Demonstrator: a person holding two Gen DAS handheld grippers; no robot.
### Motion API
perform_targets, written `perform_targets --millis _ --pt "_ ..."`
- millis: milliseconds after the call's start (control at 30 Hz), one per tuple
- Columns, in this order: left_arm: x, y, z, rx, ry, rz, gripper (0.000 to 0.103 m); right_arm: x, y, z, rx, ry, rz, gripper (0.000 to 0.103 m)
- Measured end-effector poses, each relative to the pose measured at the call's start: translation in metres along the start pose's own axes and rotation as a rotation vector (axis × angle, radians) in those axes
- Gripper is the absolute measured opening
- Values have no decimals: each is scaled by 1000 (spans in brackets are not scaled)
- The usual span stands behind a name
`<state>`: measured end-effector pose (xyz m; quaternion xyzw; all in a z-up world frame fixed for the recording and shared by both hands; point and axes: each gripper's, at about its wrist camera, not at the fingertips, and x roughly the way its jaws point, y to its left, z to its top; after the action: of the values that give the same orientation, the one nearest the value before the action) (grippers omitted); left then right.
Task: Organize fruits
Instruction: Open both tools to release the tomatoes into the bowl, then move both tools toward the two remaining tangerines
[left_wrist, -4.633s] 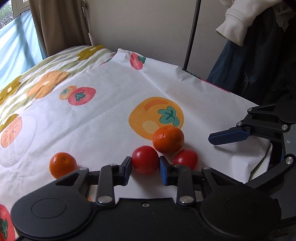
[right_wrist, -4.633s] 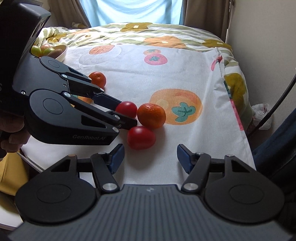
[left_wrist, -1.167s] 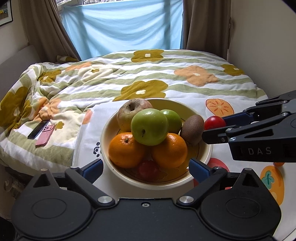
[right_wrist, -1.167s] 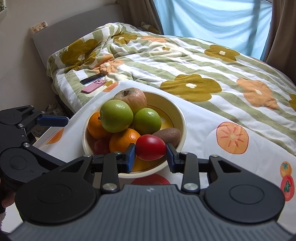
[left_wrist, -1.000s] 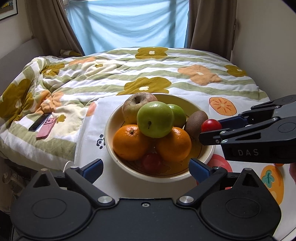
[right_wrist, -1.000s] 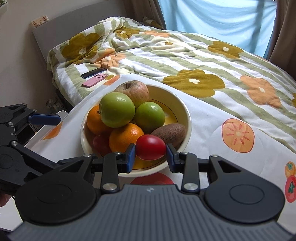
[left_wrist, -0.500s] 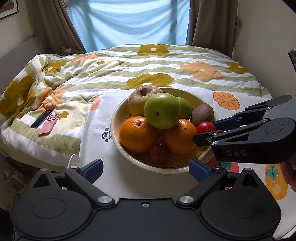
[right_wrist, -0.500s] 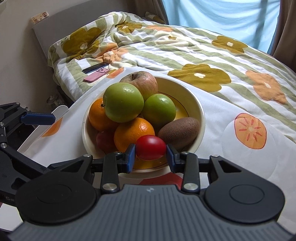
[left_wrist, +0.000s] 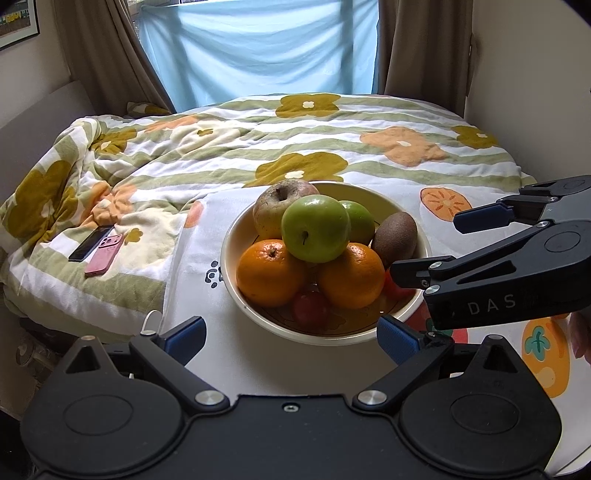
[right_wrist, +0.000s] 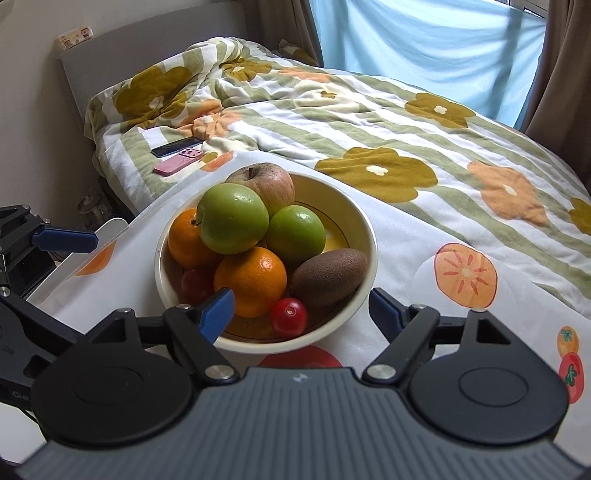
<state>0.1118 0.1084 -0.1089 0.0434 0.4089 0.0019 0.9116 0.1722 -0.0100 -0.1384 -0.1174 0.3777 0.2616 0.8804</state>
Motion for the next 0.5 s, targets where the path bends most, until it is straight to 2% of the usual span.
perform_targets --millis 300,433,500 --pt "-39 -23 9 -6 -61 26 101 -55 -18 1 42 -67 -1 95" --pt "-59 -40 10 -7 -89 26 101 -82 -27 -4 71 -58 -19 98" --pt "-68 -49 10 -11 -96 18 101 -97 -32 -9 89 -66 -27 102"
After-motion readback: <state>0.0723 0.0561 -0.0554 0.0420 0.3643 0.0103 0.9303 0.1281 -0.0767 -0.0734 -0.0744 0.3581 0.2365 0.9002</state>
